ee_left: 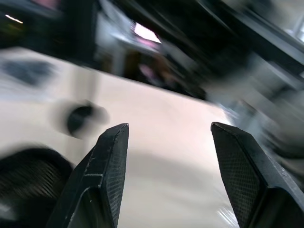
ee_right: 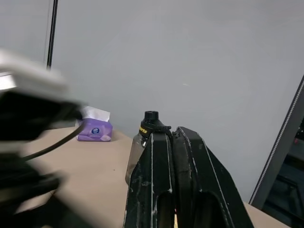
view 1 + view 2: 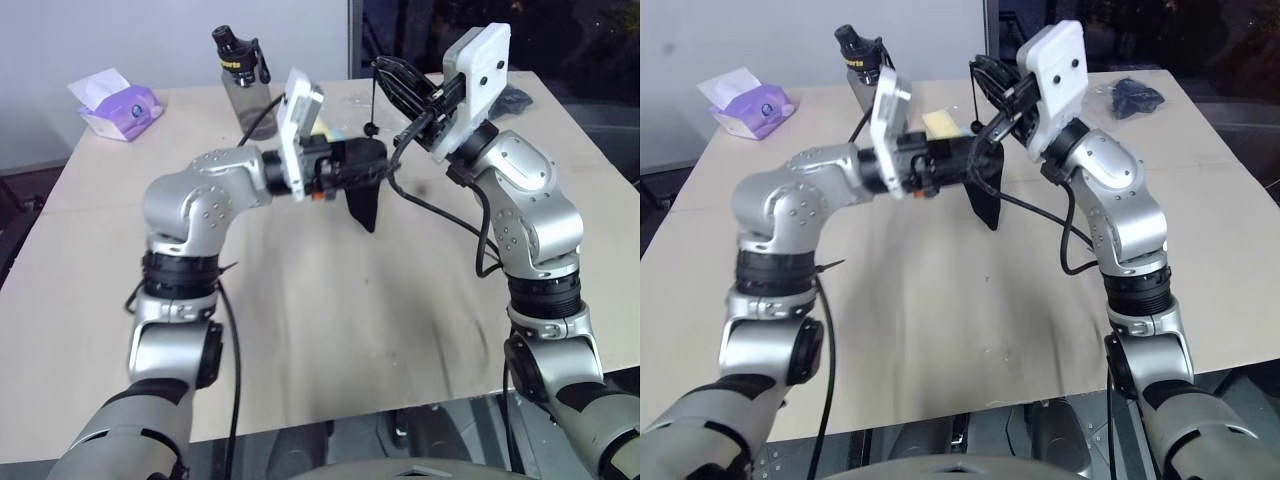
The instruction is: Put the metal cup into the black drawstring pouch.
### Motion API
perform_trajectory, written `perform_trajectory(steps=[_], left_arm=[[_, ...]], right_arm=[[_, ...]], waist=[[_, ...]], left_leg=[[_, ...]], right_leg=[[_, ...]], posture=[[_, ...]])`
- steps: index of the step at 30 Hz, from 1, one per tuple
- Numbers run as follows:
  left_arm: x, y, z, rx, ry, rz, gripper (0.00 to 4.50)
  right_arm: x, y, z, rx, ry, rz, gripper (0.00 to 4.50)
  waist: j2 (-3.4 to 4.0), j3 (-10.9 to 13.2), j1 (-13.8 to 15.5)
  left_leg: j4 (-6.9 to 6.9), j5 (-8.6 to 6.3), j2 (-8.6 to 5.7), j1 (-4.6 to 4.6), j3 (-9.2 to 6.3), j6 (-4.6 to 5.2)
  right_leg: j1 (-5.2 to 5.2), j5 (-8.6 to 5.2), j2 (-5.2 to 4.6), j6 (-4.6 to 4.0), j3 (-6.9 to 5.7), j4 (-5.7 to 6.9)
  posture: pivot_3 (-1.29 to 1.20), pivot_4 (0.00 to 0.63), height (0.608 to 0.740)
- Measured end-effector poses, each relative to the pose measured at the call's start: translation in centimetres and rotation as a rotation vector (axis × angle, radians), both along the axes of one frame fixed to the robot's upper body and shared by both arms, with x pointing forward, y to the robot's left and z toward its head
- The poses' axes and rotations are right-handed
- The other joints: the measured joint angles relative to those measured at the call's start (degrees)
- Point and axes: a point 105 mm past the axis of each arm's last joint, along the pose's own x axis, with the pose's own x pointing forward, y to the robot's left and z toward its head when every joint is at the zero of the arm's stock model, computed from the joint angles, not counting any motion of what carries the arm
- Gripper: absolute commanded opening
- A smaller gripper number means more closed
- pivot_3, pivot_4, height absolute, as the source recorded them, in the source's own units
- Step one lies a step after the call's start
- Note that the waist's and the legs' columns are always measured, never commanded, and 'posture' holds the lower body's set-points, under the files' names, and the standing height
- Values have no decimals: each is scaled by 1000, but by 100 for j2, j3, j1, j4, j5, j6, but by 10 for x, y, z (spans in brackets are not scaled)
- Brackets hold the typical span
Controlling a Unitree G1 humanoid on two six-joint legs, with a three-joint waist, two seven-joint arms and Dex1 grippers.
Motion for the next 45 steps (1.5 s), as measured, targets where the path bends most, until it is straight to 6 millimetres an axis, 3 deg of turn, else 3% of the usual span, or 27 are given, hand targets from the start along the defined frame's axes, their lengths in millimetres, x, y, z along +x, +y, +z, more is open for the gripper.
perform_trajectory(steps=[5, 10, 12, 17, 25, 29, 32, 36, 39, 42, 43, 45], left_arm=[[8, 14, 7, 1, -97, 61, 2804], [43, 26, 30, -58, -198, 268, 2804], [47, 26, 34, -54, -232, 287, 2804], [57, 15, 19, -35, -209, 287, 2804], [58, 2, 25, -75, -212, 238, 2804], [57, 2, 23, -76, -206, 219, 954], [55, 2, 18, -62, -207, 202, 332], [57, 5, 4, -3, -212, 216, 235], [60, 5, 1, 29, -235, 234, 235], [68, 5, -9, 106, -275, 285, 235], [69, 4, -5, 96, -308, 295, 235], [74, 5, 6, 113, -382, 338, 235]], right_arm=[[2, 0, -2, 4, 9, -5, 0], [1, 1, -2, 3, 10, 2, 0], [1, 2, -2, 5, 10, 5, 0], [0, 6, -3, 7, 14, 18, 0], [-2, 8, -1, 13, 9, 25, 0], [-4, 9, 0, 12, 1, 28, 0], [-4, 9, 0, 12, 1, 28, 0], [-2, 9, 0, 23, 2, 21, 0], [3, 8, 14, 98, -46, -23, 0], [2, -24, 74, 350, -230, -149, 0], [1, -33, 85, 395, -266, -182, 0], [4, -44, 87, 469, -277, -223, 0]], waist=[[0, 0, 33], [0, 0, 41], [0, 0, 37], [0, 0, 24], [0, 0, 21], [0, 0, 16], [0, 0, 15], [0, 0, 18], [0, 0, 16], [4, 2, 28], [-2, -1, 41], [-4, -3, 48]], left_leg=[[4, 0, -2, 0, 1, 0], [4, 0, -3, -4, 1, 0], [3, 0, -3, -5, 3, 0], [-3, 0, -2, -6, 1, 0], [-1, 0, -2, -5, 1, 0], [-2, 0, -2, -5, -1, 0], [-2, 0, -2, -5, 0, 0], [-2, 0, -2, -5, -2, 0], [-2, 0, -2, -5, 1, 0], [-2, 0, -2, -6, -1, 0], [-3, 0, -1, -7, -5, 0], [-7, 0, -3, -7, -7, 0]], right_leg=[[4, 0, -1, 0, 0, -5], [4, 0, -1, 0, -1, -12], [4, 0, -1, 0, 0, -12], [2, 0, -1, 0, -3, -13], [2, 1, 0, 1, -3, -11], [2, 0, 0, 0, -4, -10], [2, 0, 0, 0, -4, -10], [2, 0, 0, 0, -5, -9], [1, 1, 0, 0, -3, -9], [0, 1, 0, 1, -4, -10], [1, 1, -1, 0, -9, -13], [4, 1, -4, 0, -12, -17]], posture=[[0, 150, 740], [0, 150, 740], [0, 150, 740], [0, 150, 740], [0, 150, 740], [0, 150, 740], [0, 150, 740], [0, 150, 740], [0, 150, 740], [0, 150, 740], [0, 150, 740], [0, 150, 740]])
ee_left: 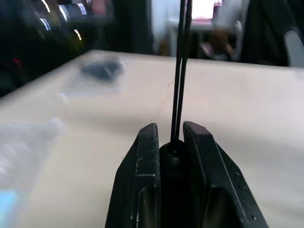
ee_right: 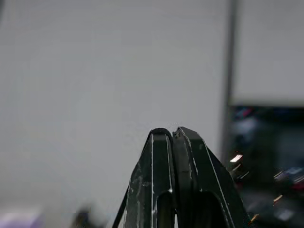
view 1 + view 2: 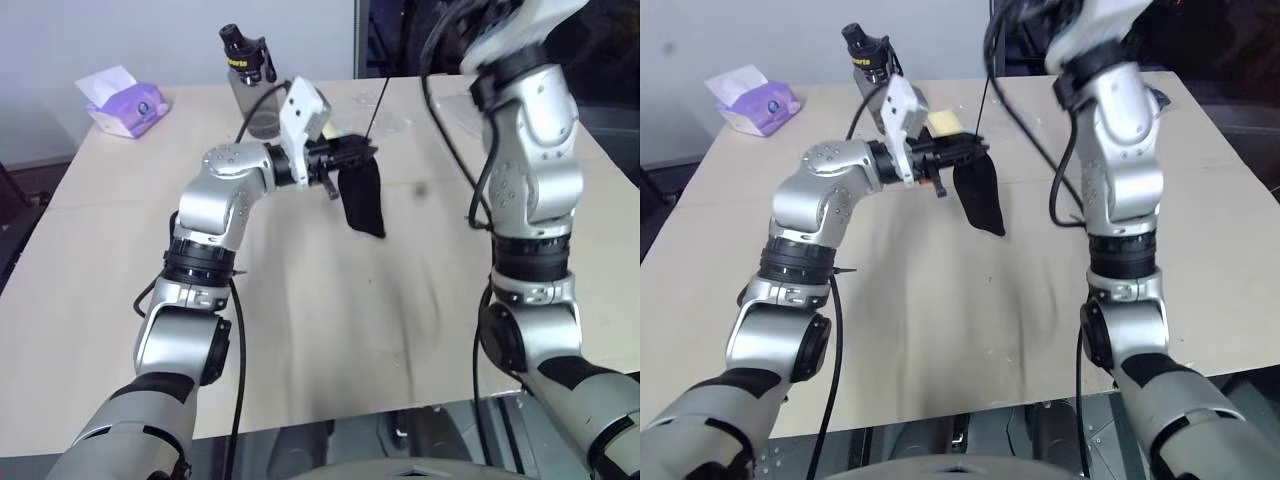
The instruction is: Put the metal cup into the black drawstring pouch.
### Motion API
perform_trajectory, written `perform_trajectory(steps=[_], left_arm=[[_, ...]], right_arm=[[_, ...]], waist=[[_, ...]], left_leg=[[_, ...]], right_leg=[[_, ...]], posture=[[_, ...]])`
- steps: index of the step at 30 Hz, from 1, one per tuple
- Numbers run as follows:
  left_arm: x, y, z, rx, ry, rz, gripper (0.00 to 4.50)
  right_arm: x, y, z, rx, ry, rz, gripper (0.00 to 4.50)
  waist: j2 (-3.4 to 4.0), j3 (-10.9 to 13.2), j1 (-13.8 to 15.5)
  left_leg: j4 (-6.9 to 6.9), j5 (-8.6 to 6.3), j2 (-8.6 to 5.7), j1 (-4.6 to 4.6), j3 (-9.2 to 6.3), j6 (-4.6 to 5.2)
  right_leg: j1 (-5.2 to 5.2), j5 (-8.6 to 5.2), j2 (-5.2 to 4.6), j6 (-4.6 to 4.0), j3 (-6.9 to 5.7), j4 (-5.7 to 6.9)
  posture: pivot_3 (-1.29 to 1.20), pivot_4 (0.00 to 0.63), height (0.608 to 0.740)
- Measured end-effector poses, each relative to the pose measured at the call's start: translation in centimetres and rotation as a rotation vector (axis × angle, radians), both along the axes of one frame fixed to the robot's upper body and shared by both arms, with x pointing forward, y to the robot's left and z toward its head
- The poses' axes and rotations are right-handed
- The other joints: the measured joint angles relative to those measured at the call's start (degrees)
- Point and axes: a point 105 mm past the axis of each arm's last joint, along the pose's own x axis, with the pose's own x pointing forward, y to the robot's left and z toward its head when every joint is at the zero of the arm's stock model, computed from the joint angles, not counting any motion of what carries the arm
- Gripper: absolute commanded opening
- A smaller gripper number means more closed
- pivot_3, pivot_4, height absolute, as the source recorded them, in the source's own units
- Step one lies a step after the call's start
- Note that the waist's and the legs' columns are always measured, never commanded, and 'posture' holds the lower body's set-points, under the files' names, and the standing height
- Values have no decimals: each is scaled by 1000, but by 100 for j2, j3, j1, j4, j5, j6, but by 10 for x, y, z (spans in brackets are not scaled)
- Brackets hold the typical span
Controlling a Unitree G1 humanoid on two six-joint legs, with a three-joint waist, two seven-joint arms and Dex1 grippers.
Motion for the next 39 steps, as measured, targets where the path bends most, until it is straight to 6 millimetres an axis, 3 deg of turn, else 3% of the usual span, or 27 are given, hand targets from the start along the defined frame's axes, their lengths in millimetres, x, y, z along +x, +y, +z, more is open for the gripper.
perform_trajectory(steps=[2, 3, 6, 9, 12, 14, 17, 20, 23, 26, 27, 29, 33, 36, 39], left_arm=[[6, 4, 1, -7, -13, 34, 1259], [6, 5, -2, -3, -5, 37, 1523], [13, 19, -43, 23, 101, 99, 2858], [11, 21, -48, 1, 128, 103, 2858], [0, 22, -24, -77, 89, 55, 2858], [-6, 25, -19, -93, 81, 45, 2858], [-11, 49, -38, -66, 132, 121, 2858], [-11, 76, -68, -28, 215, 234, 2858], [-19, 92, -79, -11, 237, 290, 2898], [-33, 114, -93, 30, 251, 361, 2898], [-39, 120, -102, 55, 263, 376, 2898], [-51, 128, -116, 109, 267, 406, 2898], [-70, 138, -140, 205, 261, 484, 2898], [-83, 128, -142, 202, 224, 490, 2898], [-92, 116, -146, 148, 219, 494, 2898]], right_arm=[[8, -5, -4, 24, 22, -34, 0], [8, -6, -4, 25, 22, -44, 0], [-2, -12, 4, 34, -45, -66, 0], [-5, -3, -2, -12, -44, -32, 0], [0, 10, -23, -81, 14, 6, 0], [1, 12, -25, -92, 27, 14, 0], [-1, 16, -36, -143, 62, 40, 0], [7, 23, -69, -207, 188, 97, 0], [6, 34, -98, -284, 295, 176, 898], [-2, 34, -123, -321, 389, 258, 2299], [-4, 30, -133, -318, 432, 286, 2823], [-12, 19, -152, -333, 502, 339, 2823], [-25, -28, -192, -413, 628, 343, 2823], [-38, -65, -231, -541, 764, 352, 2823], [-46, -101, -264, -558, 869, 375, 2823]], waist=[[7, 4, -12], [9, 5, -27], [16, 4, -58], [16, 4, -46], [16, 4, -49], [16, 4, -56], [17, 2, -65], [17, 2, -51], [17, 2, -46], [17, 2, -41], [15, 1, -38], [15, 1, -6], [16, 2, 104], [15, 1, 139], [12, -1, 128]], left_leg=[[-3, 0, -2, 2, 10, 0], [-3, 0, -2, 0, 11, 0], [-23, 0, 0, 4, 16, 0], [-25, 0, 2, -16, 13, 0], [-24, 0, 2, -18, 19, 0], [-24, 0, 2, -16, 23, 0], [-34, 0, 3, 3, 25, 0], [-35, 1, 4, 3, 20, 1], [-35, 1, 4, 1, 20, 0], [-36, 0, 5, -3, 17, 0], [-36, 0, 5, -1, 17, 0], [-38, 0, 5, -3, 18, 0], [-40, 0, 2, -8, 26, 1], [-39, 0, 3, 16, 29, 2], [-31, 0, 0, 25, 36, 2]], right_leg=[[-1, 0, -2, 0, 10, 1], [-4, 0, -1, 0, 11, 0], [-14, 0, 1, 0, 16, 2], [-38, 0, 2, 0, 13, 14], [-41, 0, 0, 0, 18, 14], [-40, 0, 0, 0, 23, 14], [-34, 0, 2, 0, 29, 17], [-36, 0, 3, -1, 23, 25], [-36, 0, 1, -1, 24, 24], [-38, 0, -1, -1, 25, 15], [-35, 0, -2, -1, 25, 13], [-31, 0, -6, -1, 19, 1], [-22, 0, -13, 0, 18, -35], [13, -2, -18, -1, 16, -50], [20, -3, -14, -2, 20, -49]], posture=[[0, 150, 740], [0, 150, 740], [0, 150, 740], [0, 150, 740], [0, 150, 740], [0, 150, 740], [0, 150, 740], [0, 150, 740], [0, 150, 740], [0, 150, 740], [0, 150, 740], [0, 150, 740], [0, 150, 740], [0, 150, 740], [0, 150, 740]])
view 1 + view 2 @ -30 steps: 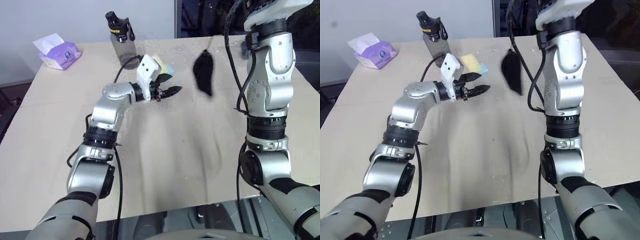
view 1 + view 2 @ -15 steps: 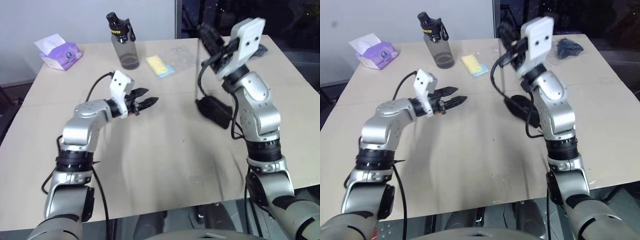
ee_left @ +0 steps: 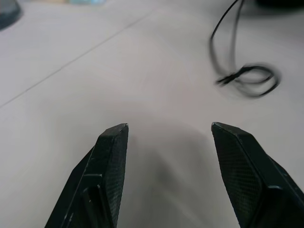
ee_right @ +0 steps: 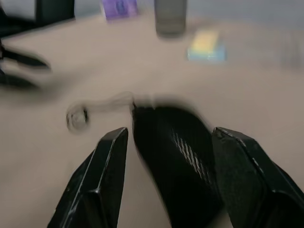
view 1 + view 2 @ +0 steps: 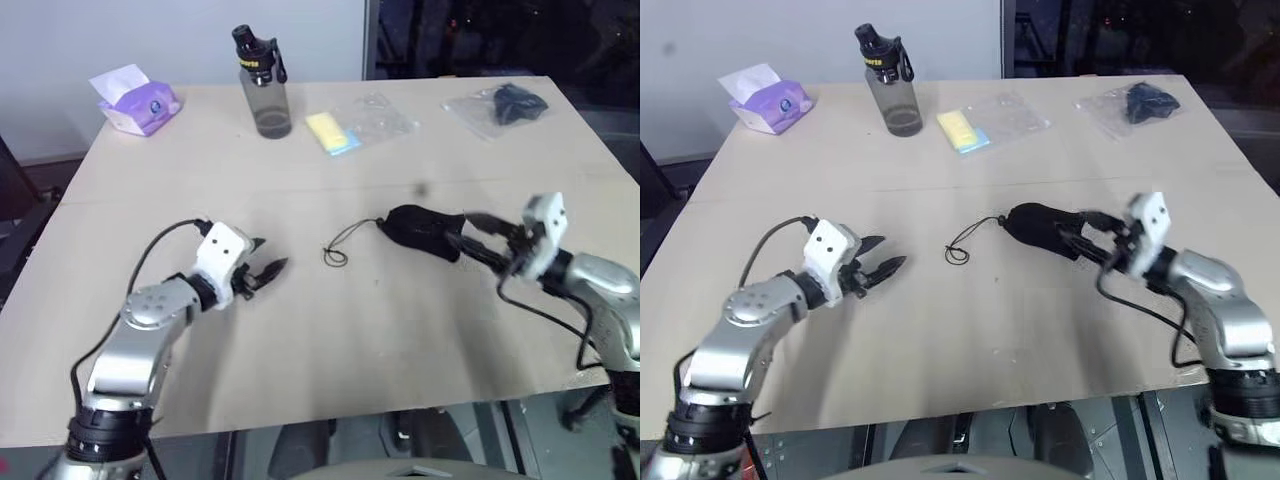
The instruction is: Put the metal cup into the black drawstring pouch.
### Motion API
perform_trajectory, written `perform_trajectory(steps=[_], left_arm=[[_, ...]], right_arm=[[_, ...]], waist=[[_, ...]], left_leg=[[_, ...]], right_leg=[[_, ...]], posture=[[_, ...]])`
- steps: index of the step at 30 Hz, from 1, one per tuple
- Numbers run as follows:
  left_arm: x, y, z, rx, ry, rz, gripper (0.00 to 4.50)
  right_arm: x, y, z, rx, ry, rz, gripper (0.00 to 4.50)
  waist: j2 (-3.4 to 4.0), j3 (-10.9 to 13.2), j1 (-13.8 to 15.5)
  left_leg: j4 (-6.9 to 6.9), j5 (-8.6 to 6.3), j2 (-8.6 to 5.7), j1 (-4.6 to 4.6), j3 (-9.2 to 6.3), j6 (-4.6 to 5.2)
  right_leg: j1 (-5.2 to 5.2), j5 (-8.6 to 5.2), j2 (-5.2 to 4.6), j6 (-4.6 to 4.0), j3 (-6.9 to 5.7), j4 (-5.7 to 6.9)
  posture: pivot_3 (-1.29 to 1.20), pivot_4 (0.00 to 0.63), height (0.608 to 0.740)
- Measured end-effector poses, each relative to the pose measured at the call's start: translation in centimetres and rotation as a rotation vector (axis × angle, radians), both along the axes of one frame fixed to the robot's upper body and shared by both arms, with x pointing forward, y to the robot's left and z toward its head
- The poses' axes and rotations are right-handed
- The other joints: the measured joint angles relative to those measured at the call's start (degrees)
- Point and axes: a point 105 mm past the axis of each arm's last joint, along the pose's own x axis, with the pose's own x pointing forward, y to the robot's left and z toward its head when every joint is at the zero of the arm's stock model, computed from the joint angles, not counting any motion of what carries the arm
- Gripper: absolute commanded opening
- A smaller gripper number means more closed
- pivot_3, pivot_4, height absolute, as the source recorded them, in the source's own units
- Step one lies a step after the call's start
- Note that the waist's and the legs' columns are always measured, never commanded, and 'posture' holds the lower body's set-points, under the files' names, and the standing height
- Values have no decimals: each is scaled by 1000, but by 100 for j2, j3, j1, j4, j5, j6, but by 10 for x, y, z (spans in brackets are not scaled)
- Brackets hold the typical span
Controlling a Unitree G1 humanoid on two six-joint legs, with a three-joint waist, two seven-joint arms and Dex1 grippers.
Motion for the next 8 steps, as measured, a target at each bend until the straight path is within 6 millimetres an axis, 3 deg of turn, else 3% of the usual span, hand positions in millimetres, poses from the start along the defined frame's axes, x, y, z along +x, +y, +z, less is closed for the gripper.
perform_trajectory(steps=[3, 8], left_arm=[[-12, -10, -14, -91, 44, -2, 2898], [-22, -10, -26, -108, 83, 5, 2898]], right_arm=[[-16, -24, -24, 34, 63, 45, 2823], [-19, -50, -55, -34, 55, 29, 2823]], waist=[[2, -1, -40], [6, -4, -39]], left_leg=[[0, 0, 12, 13, 3, 0], [0, 0, 21, 29, 5, 0]], right_leg=[[3, 0, 18, 3, 6, 7], [12, -16, 32, -5, 10, 10]], posture=[[0, 150, 740], [0, 150, 740]])
